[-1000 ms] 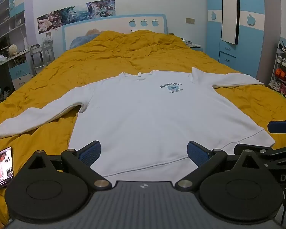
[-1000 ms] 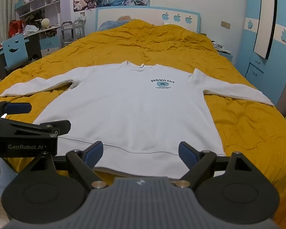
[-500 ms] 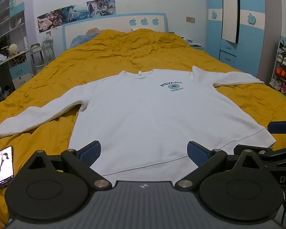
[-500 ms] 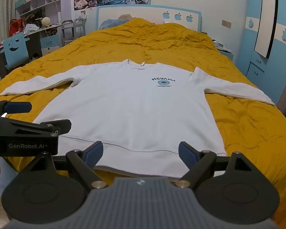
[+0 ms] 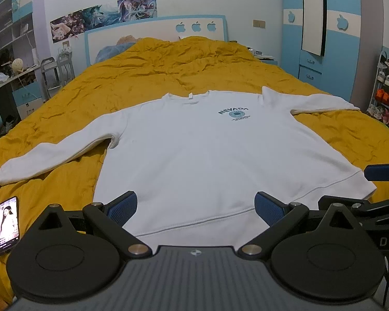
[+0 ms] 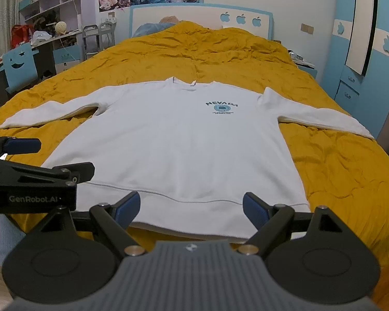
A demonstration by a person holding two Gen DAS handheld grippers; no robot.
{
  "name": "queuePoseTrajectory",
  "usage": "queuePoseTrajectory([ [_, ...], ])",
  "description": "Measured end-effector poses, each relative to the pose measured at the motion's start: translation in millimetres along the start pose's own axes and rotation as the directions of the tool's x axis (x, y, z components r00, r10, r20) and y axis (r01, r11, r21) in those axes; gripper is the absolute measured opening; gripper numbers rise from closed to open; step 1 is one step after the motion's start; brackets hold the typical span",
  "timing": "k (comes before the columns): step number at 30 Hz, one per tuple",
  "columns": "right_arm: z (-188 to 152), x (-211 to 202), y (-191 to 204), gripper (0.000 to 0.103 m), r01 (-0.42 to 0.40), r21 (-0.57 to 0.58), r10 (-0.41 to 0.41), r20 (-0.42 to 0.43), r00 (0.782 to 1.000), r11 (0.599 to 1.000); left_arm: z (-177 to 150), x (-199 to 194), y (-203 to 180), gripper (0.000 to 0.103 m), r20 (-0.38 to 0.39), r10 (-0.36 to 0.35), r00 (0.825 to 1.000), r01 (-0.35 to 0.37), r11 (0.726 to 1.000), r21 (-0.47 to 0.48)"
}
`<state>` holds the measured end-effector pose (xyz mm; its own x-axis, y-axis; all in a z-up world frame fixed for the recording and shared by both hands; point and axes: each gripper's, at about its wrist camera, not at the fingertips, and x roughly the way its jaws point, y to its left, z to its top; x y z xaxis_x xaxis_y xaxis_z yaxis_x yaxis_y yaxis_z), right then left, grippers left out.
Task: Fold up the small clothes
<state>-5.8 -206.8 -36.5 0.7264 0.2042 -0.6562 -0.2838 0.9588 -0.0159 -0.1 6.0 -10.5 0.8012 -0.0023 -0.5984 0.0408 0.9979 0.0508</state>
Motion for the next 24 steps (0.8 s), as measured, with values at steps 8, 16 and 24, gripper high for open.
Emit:
queuePoseTrajectory([
  [8,-0.1,0.0,0.7,0.082,0.001,-0.001,-0.001,-0.007,1.000,1.000,-1.4,-1.1,-1.1,0.103,-0.008,0.002,1.000,-0.002,1.000,0.001],
  [16,0.3,2.1,0.1,0.082,0.000,0.002,0.000,-0.016,1.000,1.000,-2.3,0.1,-1.7,0.103,-0.015,0.002,1.000,-0.002,1.000,0.002],
  [24,0.2,2.5,0.6,0.082,0.000,0.002,0.000,-0.018,1.000,1.000,-2.9,0.2,-1.5,0.103,-0.017,0.002,1.000,-0.002,1.000,0.002],
])
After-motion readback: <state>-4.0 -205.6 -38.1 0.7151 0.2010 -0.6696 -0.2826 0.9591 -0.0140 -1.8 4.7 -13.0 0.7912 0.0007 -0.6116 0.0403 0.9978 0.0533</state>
